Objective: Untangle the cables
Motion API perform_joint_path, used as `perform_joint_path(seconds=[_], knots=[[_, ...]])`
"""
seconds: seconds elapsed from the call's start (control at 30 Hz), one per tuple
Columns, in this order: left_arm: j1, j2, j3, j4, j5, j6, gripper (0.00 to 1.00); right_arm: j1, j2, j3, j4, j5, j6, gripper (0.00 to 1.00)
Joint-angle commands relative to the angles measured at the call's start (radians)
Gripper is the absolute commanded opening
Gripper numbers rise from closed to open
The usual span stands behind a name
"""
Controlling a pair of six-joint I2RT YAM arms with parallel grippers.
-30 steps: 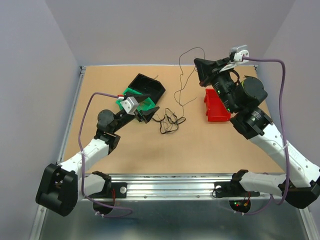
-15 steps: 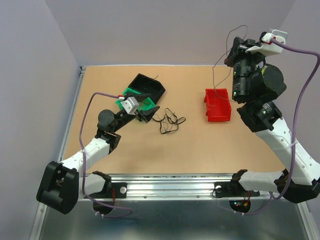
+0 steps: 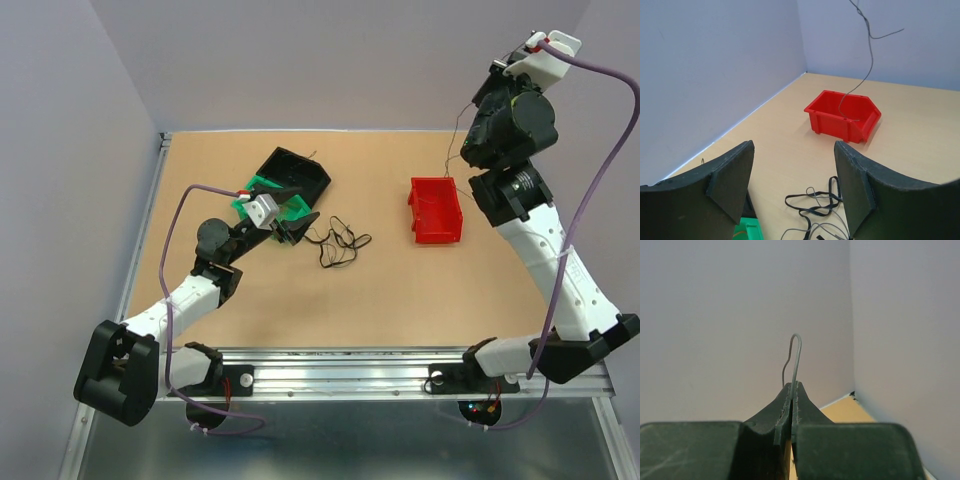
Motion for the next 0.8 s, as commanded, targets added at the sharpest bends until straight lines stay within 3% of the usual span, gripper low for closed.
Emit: perform_joint_path(seconds=[0.0,0.2,0.77], knots=[[-0.001,-0.007,0.005,0.06,0.007,0.016,0.76,-0.083,0.011,-0.003,0.042,0.002,0.041,0.01],[-0.001,-0.009,0.005,0.056,0.002,0.019,0.76,-0.175,0.019,-0.073,0.042,-0.041,0.127,0.01],[-0.001,-0.007,0.01,0.046,-0.003,0.03,0.76,-0.178,0.028,-0.334,0.04,-0.045,0.296,0.01]])
